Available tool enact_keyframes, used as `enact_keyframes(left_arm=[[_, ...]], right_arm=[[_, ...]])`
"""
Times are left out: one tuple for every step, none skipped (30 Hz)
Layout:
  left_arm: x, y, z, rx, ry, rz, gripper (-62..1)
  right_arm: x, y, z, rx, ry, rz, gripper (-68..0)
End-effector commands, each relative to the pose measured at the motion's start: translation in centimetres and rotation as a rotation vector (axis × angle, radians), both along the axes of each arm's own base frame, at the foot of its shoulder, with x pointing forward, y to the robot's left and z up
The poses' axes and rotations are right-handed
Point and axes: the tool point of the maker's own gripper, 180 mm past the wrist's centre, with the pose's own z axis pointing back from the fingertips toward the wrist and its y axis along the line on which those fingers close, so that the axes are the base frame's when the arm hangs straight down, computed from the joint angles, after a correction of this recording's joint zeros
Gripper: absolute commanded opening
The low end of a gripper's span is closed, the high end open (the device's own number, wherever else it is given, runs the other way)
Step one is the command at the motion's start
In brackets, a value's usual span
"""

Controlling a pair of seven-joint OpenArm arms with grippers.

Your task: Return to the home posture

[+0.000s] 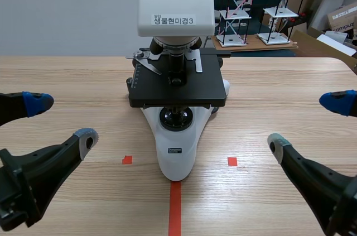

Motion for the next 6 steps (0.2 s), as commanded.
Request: enact_keyframes(left_arm=[[0.00, 0.07, 0.42, -0.013, -0.011, 0.005, -5.6], [0.00, 0.07, 0.42, -0.013, -0.011, 0.005, -5.6], [0.00, 0.07, 0.42, -0.013, -0.011, 0.005, -5.6], [0.00, 0.07, 0.42, -0.013, -0.011, 0.005, -5.6], [0.00, 0.07, 0.42, -0.013, -0.011, 0.005, -5.6], [0.00, 0.07, 0.42, -0.013, -0.011, 0.005, -5.6]], right_arm=[[0.30, -0.05, 0.71, 0.022, -0.028, -0.002, -6.7], [0.30, -0.05, 0.71, 0.022, -0.028, -0.002, -6.7], [0.30, -0.05, 0.71, 0.022, -0.028, -0.002, -6.7], [0.30, -0.05, 0.71, 0.022, -0.028, -0.002, -6.7], [0.30, -0.05, 0.71, 0.022, -0.028, -0.002, -6.7], [0.30, -0.05, 0.71, 0.022, -0.028, -0.002, -6.7]])
